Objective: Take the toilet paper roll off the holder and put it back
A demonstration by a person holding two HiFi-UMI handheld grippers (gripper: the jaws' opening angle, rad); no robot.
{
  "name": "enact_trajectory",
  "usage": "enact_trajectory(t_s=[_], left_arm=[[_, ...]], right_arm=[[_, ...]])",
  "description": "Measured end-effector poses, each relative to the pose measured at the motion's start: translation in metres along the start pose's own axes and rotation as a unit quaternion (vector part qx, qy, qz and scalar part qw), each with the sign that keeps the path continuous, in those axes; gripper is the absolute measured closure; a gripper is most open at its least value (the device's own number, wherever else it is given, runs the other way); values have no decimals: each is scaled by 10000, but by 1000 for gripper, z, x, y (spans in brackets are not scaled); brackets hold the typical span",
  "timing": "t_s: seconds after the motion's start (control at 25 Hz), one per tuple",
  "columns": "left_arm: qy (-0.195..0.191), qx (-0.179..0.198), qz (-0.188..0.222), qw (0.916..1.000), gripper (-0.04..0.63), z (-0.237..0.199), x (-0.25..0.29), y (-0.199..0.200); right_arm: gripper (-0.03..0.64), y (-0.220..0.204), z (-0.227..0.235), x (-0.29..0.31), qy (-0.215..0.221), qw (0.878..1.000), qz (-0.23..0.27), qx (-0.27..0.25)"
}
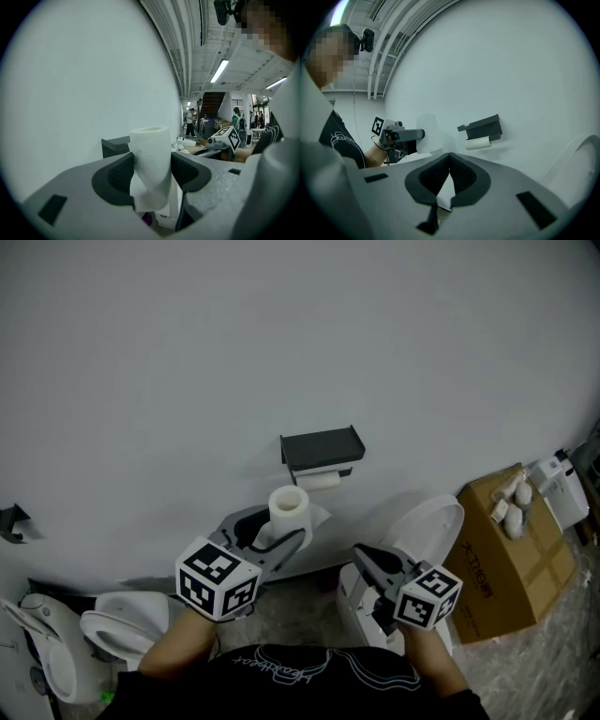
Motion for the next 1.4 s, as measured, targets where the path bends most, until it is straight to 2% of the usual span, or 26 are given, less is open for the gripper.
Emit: enact_trajectory(t_s=[0.36,0.68,1.08,1.4], left_arm=[[105,349,458,9983,348,-12,27,54],[233,488,748,9957,348,-30,63,91],[373,427,647,9963,348,-51,110,96],[587,444,348,9967,348,-70,139,82]], right_arm=[[614,15,21,-1,68,9999,33,-153],[614,20,37,8,211,9996,-41,-207],[614,25,66,12,244,9996,-37,-158],[614,21,86,12,268,9994,-153,-181]])
Point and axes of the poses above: the fingertips, and each gripper's own axes: x forward along the fingers, z to its right, y out of its top, the point moved 1 cm from there along -x, backward along the fingers, and after that the axes turned 10 degrees about y, right-handed, at the moved point
